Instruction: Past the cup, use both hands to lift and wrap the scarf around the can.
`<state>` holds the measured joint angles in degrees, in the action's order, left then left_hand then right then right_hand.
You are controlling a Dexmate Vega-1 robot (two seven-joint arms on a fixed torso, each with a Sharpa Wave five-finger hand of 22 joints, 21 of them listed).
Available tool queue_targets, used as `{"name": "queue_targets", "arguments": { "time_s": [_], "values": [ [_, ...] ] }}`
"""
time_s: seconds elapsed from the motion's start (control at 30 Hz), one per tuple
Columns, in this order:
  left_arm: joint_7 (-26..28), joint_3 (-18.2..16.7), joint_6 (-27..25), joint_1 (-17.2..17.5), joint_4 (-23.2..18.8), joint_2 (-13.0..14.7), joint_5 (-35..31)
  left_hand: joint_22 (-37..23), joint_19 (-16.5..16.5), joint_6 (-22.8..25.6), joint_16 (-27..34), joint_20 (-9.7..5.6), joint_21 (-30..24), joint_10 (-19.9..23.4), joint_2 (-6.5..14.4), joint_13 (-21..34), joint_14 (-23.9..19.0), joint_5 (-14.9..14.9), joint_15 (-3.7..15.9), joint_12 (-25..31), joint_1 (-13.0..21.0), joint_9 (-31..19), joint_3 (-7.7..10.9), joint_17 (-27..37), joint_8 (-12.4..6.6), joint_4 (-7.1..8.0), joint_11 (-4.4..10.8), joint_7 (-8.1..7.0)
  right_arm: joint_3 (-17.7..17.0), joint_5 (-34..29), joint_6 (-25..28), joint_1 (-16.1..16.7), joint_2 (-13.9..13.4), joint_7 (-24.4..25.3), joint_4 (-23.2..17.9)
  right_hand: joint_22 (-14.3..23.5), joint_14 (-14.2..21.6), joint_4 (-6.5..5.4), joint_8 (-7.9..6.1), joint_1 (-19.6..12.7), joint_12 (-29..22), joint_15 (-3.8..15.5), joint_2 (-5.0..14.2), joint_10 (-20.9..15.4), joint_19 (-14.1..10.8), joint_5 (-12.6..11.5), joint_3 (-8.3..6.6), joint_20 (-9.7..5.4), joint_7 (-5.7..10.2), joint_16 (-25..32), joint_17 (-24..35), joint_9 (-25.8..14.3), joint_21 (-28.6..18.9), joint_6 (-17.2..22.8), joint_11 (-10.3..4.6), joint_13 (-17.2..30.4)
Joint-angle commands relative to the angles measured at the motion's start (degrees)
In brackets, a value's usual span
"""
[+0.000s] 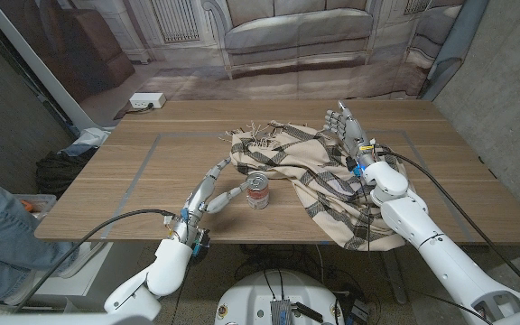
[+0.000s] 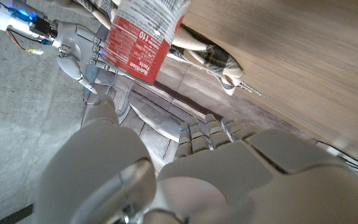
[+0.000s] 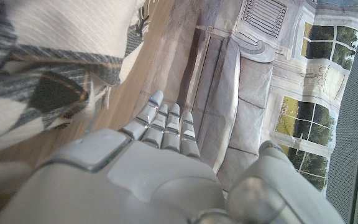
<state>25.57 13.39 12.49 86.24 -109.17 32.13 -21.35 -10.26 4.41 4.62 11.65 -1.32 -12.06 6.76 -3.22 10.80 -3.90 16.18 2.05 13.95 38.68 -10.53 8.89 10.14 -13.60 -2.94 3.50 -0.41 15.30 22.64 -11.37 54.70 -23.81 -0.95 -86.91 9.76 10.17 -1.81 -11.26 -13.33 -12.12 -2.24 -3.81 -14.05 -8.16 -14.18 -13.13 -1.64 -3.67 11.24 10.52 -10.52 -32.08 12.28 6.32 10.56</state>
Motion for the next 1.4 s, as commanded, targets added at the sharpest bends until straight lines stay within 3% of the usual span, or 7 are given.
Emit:
{"name": "queue_targets", "arguments": {
  "time_s": [0.03,0.5,0.73,1.2,1.4],
  "values": [
    [4.5,3.3,-6.9,-0.1,-2.3,0.9,-8.9,-0.2,0.2,0.9,-0.1,-0.40,0.1,0.3,-0.2,0.3,-0.4,0.3,0.70,-0.1,0.7,-0.3,0.13,0.2,-0.46,-0.46,0.44,-0.05,-0.2,0.6,-0.4,0.5,-0.4,-0.6,0.0,0.1,0.5,0.28,-0.07,-0.4,-0.5,0.06,0.09,-0.5,-0.5,0.1,0.04,0.15,0.03,0.3,0.2,-0.2,0.1,0.4,0.16,0.1],
    [5.6,8.6,-16.4,-1.5,-3.2,1.9,-14.9,-0.2,0.3,1.3,-0.2,-0.48,0.2,0.6,-0.2,0.3,-0.5,0.6,1.10,-0.2,1.7,-0.4,0.21,0.2,-0.33,-0.98,0.90,-0.37,-1.1,1.5,-0.5,1.5,-0.8,-0.9,0.2,0.1,0.7,0.45,-0.05,-0.6,-0.5,-0.01,0.27,-0.6,-0.7,0.3,-0.01,0.36,0.10,0.3,0.2,-0.2,0.5,0.4,0.21,0.1],
    [5.1,9.6,-17.2,-2.8,-2.3,2.4,-12.6,-0.2,0.4,1.1,-0.4,-0.34,0.3,0.5,-0.2,0.3,-0.3,0.8,1.09,-0.4,2.0,-0.4,0.22,0.2,-0.14,-1.19,0.76,-0.34,-1.2,1.7,0.0,1.4,-0.8,-1.1,0.7,0.1,0.7,0.51,-0.06,-0.7,-0.5,0.05,0.34,-0.7,-0.8,0.4,-0.02,0.42,0.20,0.3,0.2,-0.2,0.7,0.5,0.15,0.1],
    [2.8,14.7,-14.9,-10.0,3.4,2.7,-9.6,-0.2,0.3,2.1,-0.3,-0.15,0.2,1.1,-0.3,0.4,-0.7,1.0,1.42,-0.4,2.6,-0.4,0.17,0.2,-0.29,-1.51,0.95,-0.77,-1.8,1.8,-0.2,1.9,-0.6,-0.9,1.1,0.1,1.0,0.64,-0.09,-0.8,-0.6,0.09,0.46,-1.1,-1.0,0.6,-0.01,0.50,0.25,0.4,0.2,-0.2,1.1,0.7,0.08,0.1],
    [3.3,16.6,-13.3,-12.7,5.7,2.5,-8.9,-0.2,-1.0,4.6,0.1,-0.94,-0.2,3.3,-0.2,0.4,-2.4,1.4,2.09,0.1,3.6,-0.4,0.21,0.2,-0.83,-1.99,1.95,-1.44,-2.4,2.0,-0.3,2.7,-0.7,-0.5,0.5,0.1,1.1,0.69,-0.08,-0.8,-0.7,0.07,0.49,-1.3,-1.1,0.7,0.00,0.52,0.30,0.4,0.2,-0.2,1.2,0.7,0.08,0.2]
  ]
}}
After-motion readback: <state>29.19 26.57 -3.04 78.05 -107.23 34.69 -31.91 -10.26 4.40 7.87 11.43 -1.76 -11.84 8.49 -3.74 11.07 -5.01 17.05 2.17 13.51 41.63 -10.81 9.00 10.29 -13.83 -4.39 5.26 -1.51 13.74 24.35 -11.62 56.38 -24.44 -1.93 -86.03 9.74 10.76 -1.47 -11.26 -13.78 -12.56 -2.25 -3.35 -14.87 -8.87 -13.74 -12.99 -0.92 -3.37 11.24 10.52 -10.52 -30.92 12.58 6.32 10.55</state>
